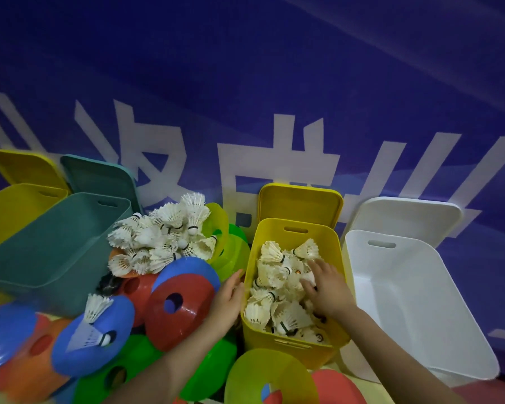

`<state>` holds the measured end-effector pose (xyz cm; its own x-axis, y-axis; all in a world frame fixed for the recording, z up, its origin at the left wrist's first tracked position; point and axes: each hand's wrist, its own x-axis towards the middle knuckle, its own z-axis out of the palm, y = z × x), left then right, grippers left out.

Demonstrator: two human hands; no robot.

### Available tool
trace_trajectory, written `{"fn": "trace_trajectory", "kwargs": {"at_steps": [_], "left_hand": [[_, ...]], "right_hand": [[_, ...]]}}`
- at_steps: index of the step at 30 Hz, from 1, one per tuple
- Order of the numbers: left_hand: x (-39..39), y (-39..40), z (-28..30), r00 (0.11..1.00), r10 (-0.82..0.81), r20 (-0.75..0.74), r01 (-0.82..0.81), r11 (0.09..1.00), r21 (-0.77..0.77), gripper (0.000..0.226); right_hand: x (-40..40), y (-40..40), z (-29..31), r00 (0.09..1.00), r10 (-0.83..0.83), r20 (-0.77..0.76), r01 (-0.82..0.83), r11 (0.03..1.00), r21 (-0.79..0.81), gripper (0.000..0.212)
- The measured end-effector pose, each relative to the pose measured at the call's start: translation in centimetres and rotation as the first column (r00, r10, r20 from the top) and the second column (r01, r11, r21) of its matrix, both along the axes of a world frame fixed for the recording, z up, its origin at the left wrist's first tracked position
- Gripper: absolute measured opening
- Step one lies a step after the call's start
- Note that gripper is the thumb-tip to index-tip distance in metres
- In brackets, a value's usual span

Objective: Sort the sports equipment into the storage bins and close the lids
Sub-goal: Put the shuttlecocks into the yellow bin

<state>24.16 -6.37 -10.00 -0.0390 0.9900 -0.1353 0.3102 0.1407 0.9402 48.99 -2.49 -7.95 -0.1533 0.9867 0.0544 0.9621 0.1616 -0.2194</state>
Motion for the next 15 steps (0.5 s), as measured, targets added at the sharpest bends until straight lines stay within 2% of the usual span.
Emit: {"fn": "trace_trajectory", "kwargs": {"at_steps": [4,7,11,13,15], "left_hand": [[-2.8,-1.2,0.5,0.999,0.049,-0.006,-0.049,0.997,0.065,0.035],[-5.7,-2.7,0.9,0.997,0.080,-0.019,-0.077,0.988,0.136,0.033],[-10.9,-4.4,0.8,0.966,0.174,-0.191,-0.140,0.974,0.179,0.027],[-14.0,-5.1,0.2,0.937,0.249,-0.246,-0.209,0.962,0.178,0.025],[-17.2,-5.6,-0.5,0.893,0.352,-0.281,-0.316,0.934,0.166,0.026]], "right_hand": [[-3.9,-2.5,1.2,0.944,0.097,-0.315,-0.042,0.983,0.176,0.057],[-7.8,-4.0,1.7,0.883,0.185,-0.431,-0.120,0.978,0.173,0.044],[-13.2,-4.8,1.6,0.771,0.286,-0.568,-0.225,0.958,0.178,0.034],[-16.2,-5.3,1.1,0.707,0.311,-0.635,-0.277,0.948,0.156,0.030],[-19.5,-5.9,0.5,0.685,0.327,-0.651,-0.324,0.937,0.129,0.031]]}}
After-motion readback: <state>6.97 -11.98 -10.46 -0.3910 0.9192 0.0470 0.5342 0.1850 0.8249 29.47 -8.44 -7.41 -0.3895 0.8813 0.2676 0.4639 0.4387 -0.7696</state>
